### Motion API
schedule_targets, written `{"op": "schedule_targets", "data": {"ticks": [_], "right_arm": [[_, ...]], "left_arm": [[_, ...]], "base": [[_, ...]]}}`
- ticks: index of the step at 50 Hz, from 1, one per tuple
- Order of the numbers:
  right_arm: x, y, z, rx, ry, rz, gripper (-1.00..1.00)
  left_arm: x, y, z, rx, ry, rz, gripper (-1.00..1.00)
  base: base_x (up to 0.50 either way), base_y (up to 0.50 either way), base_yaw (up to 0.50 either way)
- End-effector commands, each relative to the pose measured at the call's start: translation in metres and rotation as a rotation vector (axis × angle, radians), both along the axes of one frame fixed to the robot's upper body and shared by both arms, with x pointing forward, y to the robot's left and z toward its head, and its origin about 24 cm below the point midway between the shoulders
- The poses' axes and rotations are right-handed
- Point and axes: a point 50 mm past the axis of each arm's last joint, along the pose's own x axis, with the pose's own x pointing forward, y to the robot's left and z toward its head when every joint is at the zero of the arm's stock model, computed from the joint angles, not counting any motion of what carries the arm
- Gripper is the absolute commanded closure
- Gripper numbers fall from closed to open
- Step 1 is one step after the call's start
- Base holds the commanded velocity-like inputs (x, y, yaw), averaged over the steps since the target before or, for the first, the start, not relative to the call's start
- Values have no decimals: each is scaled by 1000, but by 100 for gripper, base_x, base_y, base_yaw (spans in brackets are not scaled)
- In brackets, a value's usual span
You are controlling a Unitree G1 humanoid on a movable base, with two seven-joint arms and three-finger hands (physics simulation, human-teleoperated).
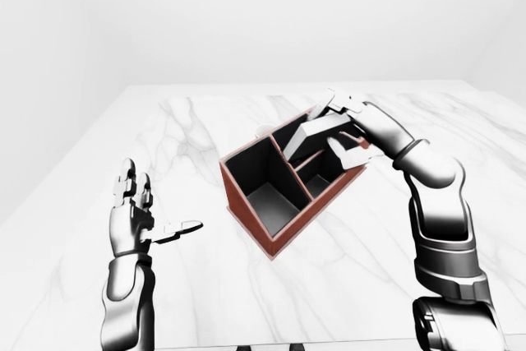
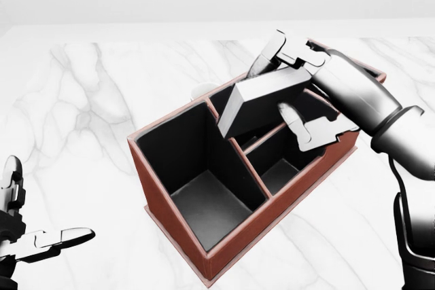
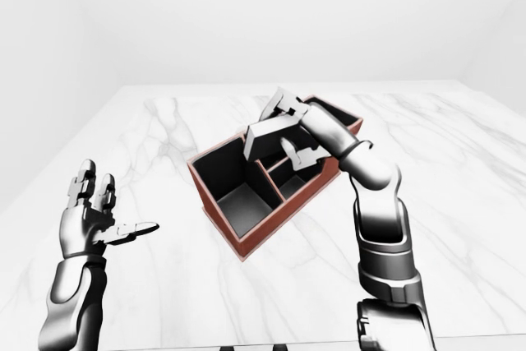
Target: Pick up the book and place it in the left compartment of the caddy.
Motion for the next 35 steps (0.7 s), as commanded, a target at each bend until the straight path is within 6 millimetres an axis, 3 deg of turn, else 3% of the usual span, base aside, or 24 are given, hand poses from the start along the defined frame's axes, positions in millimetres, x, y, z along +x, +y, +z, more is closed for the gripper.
{"op": "schedule_targets", "data": {"ticks": [1,35], "right_arm": [[6,8,-8,43,47,39,100],[22,26,-36,34,176,50,100]], "left_arm": [[0,0,1,1,-2,0,-100],[-2,2,-1,-2,0,4,-100]], "base": [[0,0,0],[0,0,0]]}}
